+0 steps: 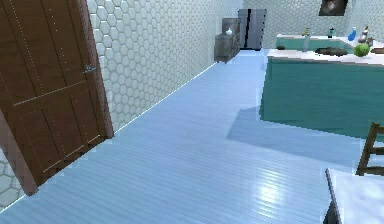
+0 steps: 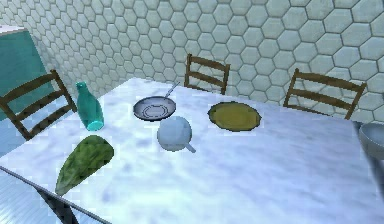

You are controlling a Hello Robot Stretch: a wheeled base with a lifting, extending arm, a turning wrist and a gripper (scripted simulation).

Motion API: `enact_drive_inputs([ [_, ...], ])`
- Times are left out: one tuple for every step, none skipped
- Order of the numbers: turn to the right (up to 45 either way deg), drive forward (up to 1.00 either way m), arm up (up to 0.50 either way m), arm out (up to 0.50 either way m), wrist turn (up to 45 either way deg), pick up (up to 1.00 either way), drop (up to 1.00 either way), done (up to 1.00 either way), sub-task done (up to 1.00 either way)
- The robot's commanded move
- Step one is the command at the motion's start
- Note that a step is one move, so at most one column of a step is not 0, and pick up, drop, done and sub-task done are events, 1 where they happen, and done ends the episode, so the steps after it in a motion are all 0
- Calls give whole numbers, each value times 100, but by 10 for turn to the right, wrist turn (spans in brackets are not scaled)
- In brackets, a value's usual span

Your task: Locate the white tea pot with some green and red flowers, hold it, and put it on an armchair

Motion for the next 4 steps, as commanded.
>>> enact_drive_inputs([
  [0, 0, 50, 0, 0, 0, 0, 0, 0],
  [0, 0, 38, 0, 0, 0, 0, 0, 0],
  [0, 0, 0, 34, 0, 0, 0, 0, 0],
  [0, 0, 0, 0, 450, 0, 0, 0, 0],
])
